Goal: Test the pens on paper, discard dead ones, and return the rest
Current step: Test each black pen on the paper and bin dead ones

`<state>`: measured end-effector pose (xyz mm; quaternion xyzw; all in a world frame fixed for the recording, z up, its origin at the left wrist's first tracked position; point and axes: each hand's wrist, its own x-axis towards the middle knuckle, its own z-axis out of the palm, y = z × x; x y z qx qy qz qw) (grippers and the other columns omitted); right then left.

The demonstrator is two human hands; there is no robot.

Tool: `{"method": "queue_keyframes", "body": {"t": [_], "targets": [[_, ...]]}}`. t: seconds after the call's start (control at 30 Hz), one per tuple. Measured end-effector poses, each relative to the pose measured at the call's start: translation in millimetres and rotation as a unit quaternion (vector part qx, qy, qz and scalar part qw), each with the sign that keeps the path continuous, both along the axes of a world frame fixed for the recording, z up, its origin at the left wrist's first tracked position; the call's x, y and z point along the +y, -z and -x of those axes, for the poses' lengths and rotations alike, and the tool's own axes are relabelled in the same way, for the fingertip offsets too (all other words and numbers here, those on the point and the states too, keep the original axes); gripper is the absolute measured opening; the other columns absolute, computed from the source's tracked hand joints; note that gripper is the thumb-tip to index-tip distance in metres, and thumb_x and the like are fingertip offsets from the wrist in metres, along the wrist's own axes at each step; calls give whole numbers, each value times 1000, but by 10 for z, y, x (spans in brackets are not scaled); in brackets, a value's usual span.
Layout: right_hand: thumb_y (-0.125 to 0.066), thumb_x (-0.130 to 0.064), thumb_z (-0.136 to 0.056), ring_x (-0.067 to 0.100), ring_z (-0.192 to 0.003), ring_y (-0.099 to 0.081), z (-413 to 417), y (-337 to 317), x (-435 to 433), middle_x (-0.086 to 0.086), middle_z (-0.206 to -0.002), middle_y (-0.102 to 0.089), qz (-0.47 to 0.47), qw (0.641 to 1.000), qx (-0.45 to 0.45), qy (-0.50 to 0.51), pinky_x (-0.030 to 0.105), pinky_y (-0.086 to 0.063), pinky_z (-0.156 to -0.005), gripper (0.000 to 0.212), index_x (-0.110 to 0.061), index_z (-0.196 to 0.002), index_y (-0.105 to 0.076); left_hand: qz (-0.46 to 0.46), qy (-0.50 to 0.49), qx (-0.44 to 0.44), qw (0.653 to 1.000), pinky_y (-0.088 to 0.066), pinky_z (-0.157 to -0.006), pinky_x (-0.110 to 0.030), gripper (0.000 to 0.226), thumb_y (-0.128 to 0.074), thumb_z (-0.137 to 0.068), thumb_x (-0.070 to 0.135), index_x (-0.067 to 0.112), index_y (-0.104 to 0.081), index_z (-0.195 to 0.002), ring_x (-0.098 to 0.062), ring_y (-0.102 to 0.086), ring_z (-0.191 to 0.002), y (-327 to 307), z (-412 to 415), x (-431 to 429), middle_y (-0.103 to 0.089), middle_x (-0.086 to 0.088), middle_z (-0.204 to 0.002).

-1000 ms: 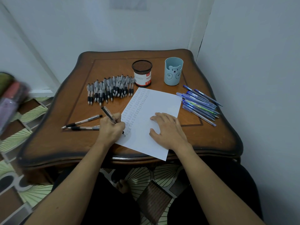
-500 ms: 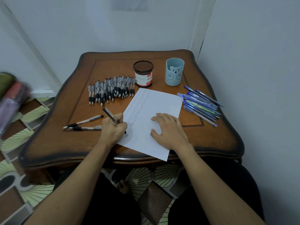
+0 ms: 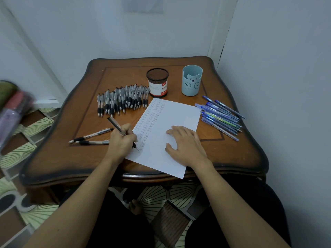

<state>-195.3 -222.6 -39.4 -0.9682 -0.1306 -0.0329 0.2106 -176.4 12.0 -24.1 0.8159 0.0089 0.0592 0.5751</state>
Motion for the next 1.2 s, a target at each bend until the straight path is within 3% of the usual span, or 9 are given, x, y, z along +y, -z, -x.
{"method": "queue_keyframes", "body": {"t": [0.13,0.23,0.37,0.77,0.83,0.93,1.0,1.1,1.2], "targets": [[-45,-49,-96,10,-143,-27,-5,9,-2,-8,-154,-38,-6,1000,-5,0,39,-15,-121,48,-32,-141,-46,49,24,34,998,-35,-48,-26,20,-54,-87,-6,12,-60,-84,-13,-43,-49,-36,-46,28,-47,-2,-61],[-45,-49,-96,10,-142,-27,-6,13,1,-9,-153,-38,-4,1000,-3,-1,40,-15,-121,48,-32,-141,-46,40,37,69,996,-38,-50,-29,7,-52,-103,15,22,-54,-106,-9,-42,-49,-79,-78,-13,-46,0,-70],[-44,-49,-96,10,-143,-26,-9,12,-2,-8,-154,-37,-2,1000,-1,-1,39,-14,-121,48,-32,-141,-45,-12,28,70,997,-41,-53,-33,35,-42,-104,50,18,-57,-106,-10,-45,-48,-112,-126,-30,-51,3,-58],[-44,-49,-96,10,-143,-27,-15,13,-7,-8,-154,-37,2,1000,-3,-2,38,-13,-120,48,-32,-142,-45,80,-70,57,993,-51,-43,-29,37,-35,-109,39,14,-60,-118,-22,-64,-54,-371,-442,115,-59,-3,-67],[-43,-49,-96,10,-142,-27,-18,15,-8,-8,-154,-37,1,1000,-2,-2,38,-13,-120,49,-32,-142,-45,33,-111,53,992,-46,-45,-28,37,-38,-107,43,18,-62,-118,-18,-54,-53,-376,-568,177,-56,-3,-71],[-42,-50,-95,10,-142,-27,-18,14,-7,-8,-154,-37,1,1000,-1,-3,39,-13,-120,50,-32,-141,-46,-70,-196,69,976,-41,-59,-28,37,-37,-109,39,21,-59,-85,-14,-43,-57,-389,-725,214,-54,-3,-74],[-40,-51,-93,10,-143,-27,-16,16,-9,-8,-154,-37,0,1000,-1,-3,39,-13,-120,51,-32,-141,-46,-99,-252,101,957,-37,-55,-25,34,-36,-108,28,16,-56,-83,-11,-44,-60,-417,-799,214,-57,-5,-82],[-40,-51,-94,10,-143,-27,-21,26,-11,-8,-154,-37,-2,1000,-2,-3,39,-13,-120,51,-32,-141,-46,-87,-284,114,948,-44,-64,-23,26,-43,-104,11,2,-64,-91,-15,-56,-77,-435,-879,253,-60,-9,-98],[-41,-51,-93,10,-143,-27,-28,38,-10,-9,-154,-37,-1,1000,-3,-2,38,-13,-120,51,-33,-141,-46,-87,-305,103,943,-43,-86,-21,23,-51,-93,-7,-4,-70,-105,-24,-61,-116,-402,-954,311,-66,-14,-114]]}}
